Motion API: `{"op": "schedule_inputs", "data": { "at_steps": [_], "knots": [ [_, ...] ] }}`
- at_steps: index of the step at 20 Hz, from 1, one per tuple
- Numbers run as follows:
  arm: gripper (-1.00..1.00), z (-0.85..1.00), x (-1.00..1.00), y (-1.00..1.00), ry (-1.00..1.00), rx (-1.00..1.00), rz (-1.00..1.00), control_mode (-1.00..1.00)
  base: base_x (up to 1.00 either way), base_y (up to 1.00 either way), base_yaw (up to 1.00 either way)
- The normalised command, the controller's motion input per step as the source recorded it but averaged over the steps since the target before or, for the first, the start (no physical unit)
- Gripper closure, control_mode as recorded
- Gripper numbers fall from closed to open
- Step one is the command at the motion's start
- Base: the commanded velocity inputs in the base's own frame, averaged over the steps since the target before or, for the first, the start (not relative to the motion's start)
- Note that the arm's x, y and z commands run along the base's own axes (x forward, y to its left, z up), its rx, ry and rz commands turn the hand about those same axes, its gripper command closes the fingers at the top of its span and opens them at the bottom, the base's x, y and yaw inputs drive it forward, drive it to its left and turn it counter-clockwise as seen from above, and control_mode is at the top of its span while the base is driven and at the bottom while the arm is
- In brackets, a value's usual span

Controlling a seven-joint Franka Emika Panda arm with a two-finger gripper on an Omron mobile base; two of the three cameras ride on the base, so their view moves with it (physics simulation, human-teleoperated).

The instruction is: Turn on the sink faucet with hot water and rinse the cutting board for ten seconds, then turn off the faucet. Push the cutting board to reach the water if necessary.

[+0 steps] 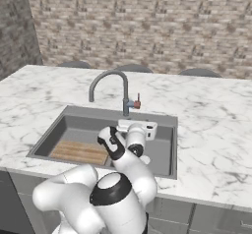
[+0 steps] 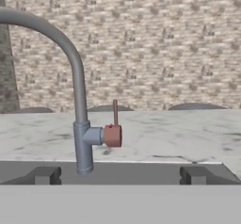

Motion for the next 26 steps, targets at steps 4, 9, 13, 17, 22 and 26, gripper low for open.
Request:
{"op": "schedule_inputs", "data": {
  "at_steps": [4, 9, 13, 17, 22, 26],
  "knots": [
    [-1.00, -0.10, 0.16, 0.00, 0.00, 0.00, 0.00, -1.00, 0.00, 0.00, 0.00],
    [-1.00, -0.03, 0.29, 0.00, 0.00, 0.00, 0.00, -1.00, 0.00, 0.00, 0.00],
    [-1.00, 0.00, 0.31, 0.00, 0.00, 0.00, 0.00, -1.00, 0.00, 0.00, 0.00],
    [-1.00, 0.00, 0.21, 0.01, 0.00, 0.00, 0.00, -1.00, 0.00, 0.00, 0.00],
    [-1.00, 0.00, 0.17, 0.05, 0.03, 0.00, 0.00, -1.00, 0.00, 0.00, 0.00],
    [-1.00, 0.00, 0.26, 0.06, 0.01, 0.00, 0.00, -1.00, 0.00, 0.00, 0.00]
  ]
}}
